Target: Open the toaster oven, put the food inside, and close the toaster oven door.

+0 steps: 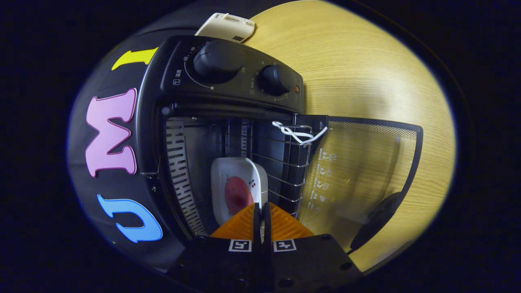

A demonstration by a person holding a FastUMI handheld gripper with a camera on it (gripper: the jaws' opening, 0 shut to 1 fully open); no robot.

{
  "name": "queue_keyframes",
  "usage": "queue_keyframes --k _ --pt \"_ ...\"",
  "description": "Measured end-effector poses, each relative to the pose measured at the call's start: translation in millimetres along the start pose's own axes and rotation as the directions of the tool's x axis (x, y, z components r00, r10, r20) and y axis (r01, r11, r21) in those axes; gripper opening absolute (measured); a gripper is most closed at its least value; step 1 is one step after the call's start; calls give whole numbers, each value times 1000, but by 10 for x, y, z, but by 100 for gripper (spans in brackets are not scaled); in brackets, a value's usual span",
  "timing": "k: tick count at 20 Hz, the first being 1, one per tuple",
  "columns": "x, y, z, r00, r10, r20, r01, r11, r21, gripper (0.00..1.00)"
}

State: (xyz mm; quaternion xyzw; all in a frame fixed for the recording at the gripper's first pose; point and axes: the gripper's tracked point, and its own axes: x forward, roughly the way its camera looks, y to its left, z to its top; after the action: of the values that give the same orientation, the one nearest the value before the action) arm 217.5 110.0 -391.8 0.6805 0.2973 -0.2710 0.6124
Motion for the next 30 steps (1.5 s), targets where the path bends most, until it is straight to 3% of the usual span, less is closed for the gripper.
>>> queue_keyframes --k 8,15,21,24,27,30 --pt "149 4 -44 992 -43 119 37 998 57 5" --pt "63 -42 -135 995 -70 72 66 996 53 6" --pt "56 40 -163 998 -39 43 35 997 75 13" --pt "22 81 -175 999 -32 33 29 996 89 27" --pt "-101 75 -203 999 -33 13 32 998 62 27" --pt "-397 103 -375 995 0 -97 -3 1000 -27 27"
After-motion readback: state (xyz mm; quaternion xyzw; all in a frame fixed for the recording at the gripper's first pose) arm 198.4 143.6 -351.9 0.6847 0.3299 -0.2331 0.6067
